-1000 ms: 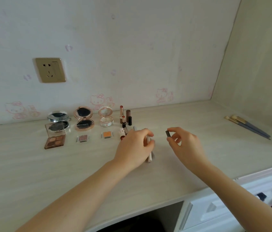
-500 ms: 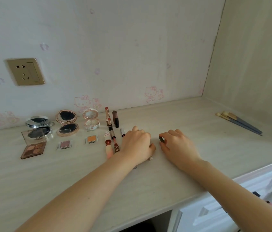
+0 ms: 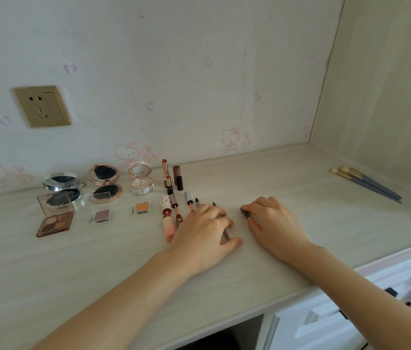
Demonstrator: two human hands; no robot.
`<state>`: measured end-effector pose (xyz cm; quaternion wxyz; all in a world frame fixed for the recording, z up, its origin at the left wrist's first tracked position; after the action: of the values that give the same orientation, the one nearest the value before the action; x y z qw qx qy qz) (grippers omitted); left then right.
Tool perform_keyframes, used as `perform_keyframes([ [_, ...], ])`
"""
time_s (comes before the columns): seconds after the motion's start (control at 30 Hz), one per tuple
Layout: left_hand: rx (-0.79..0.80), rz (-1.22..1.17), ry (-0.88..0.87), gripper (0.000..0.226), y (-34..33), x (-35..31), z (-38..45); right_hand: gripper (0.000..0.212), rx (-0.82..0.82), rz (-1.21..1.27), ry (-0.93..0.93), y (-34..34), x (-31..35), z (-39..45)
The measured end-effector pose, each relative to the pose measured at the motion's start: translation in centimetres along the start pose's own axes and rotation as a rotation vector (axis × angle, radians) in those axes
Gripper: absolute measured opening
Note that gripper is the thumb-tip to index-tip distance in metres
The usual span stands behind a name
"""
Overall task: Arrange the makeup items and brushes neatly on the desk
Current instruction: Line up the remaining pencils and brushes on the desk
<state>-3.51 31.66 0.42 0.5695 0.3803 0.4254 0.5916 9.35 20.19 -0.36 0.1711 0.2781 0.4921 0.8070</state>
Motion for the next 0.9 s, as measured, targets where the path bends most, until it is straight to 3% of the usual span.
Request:
perform_keyframes([
  [0.43,-0.008,-0.024,0.186,0.045,0.5,1.3,-0.6,0.031,0.074,0.096,0.044,-0.9,2.8,1.4],
  [0.9,-0.140,-0.002,0.144,0.035,0.3,1.6,-0.2,0.031,0.124,0.156,0.076,-1.5,4.2,2.2],
])
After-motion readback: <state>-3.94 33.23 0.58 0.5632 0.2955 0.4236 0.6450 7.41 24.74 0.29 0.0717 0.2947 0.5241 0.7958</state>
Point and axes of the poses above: each hand's wrist, its own z-axis towards the middle knuckle, its own y-axis out of the back of the hand, x = y × z, the point moved 2 cm from there along z, towards the middle knuckle, and after that the axes turned 10 degrees about -y, right-handed, at the moved point
